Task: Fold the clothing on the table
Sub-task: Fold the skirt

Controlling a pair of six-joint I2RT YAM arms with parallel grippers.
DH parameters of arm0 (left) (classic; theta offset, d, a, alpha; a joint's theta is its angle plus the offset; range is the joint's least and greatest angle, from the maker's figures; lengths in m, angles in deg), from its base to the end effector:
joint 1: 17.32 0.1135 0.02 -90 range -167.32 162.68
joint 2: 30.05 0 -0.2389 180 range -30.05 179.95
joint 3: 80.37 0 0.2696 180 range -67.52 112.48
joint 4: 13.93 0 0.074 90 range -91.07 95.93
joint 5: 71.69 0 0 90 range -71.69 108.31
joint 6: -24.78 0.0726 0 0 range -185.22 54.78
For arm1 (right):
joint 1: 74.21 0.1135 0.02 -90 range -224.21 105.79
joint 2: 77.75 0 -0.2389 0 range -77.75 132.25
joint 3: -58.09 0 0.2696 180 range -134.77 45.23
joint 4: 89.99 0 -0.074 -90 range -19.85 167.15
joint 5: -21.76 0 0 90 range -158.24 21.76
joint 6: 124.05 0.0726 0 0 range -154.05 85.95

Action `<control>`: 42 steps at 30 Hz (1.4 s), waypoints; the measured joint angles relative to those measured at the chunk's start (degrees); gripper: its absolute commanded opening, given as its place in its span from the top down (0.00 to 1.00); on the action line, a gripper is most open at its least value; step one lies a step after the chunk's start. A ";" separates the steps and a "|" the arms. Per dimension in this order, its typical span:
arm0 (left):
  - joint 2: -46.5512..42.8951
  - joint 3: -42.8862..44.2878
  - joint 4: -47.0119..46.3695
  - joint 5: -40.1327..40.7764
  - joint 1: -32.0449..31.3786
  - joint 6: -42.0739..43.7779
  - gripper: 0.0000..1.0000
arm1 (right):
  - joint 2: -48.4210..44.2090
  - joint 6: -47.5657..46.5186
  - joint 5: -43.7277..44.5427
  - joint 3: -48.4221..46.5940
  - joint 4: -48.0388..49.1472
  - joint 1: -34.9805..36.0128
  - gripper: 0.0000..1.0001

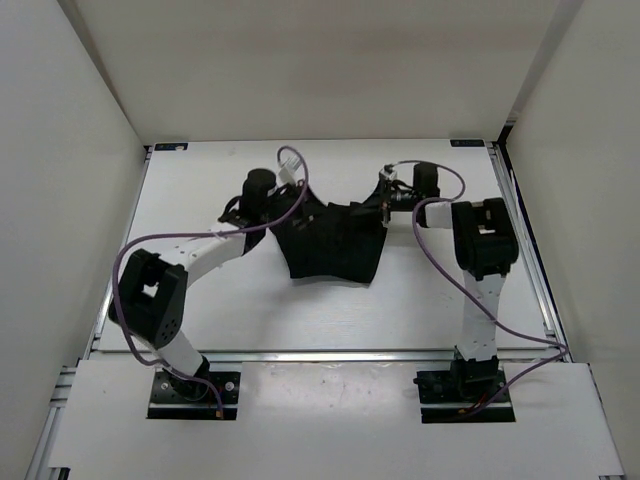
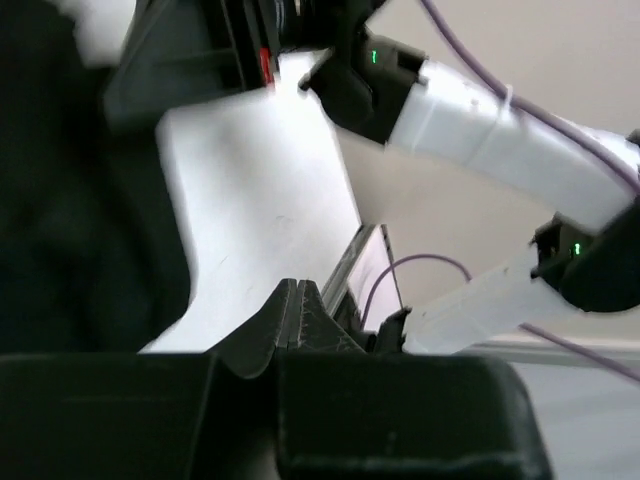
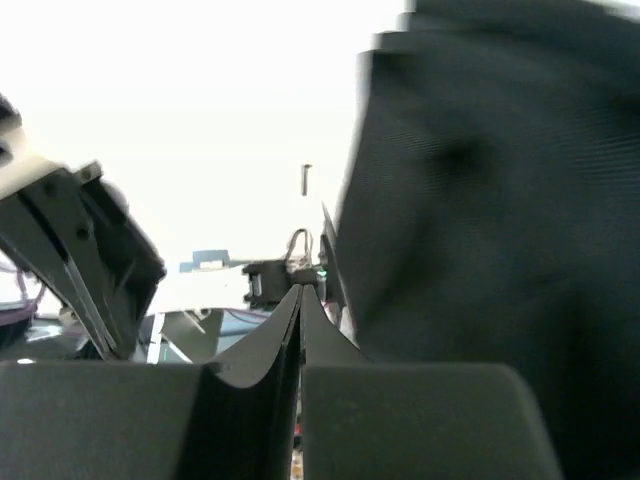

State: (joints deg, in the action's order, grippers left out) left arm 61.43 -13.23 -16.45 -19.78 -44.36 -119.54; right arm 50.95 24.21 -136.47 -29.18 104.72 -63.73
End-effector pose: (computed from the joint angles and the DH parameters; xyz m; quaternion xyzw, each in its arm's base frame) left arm 0.3302 -0.2188 0.1925 -0.0069 0.8039 -0.5503 0.2256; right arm 0.4417 0.1503 0.0762 0.0164 0.7636 0.6393 0.0889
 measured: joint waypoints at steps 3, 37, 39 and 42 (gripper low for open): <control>4.39 11.50 2.14 0.09 -2.27 3.78 0.97 | -10.49 2.80 -0.76 4.02 2.82 -0.90 1.00; 0.74 -7.39 -2.03 1.20 4.98 7.74 1.00 | -33.70 -2.82 -5.66 20.74 -6.03 -16.79 1.00; 5.01 -8.70 1.75 2.38 4.90 9.42 1.00 | -32.94 -4.66 -5.64 18.36 -9.03 -16.46 1.00; 11.02 -8.00 6.86 4.39 4.81 12.39 1.00 | -31.54 -7.67 -5.27 13.42 -14.21 -16.22 1.00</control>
State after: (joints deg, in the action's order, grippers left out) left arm 72.45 -21.23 -9.58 -15.39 -39.56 -107.15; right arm 19.41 16.54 -141.73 -15.76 90.52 -79.95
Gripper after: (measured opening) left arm 0.016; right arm 0.002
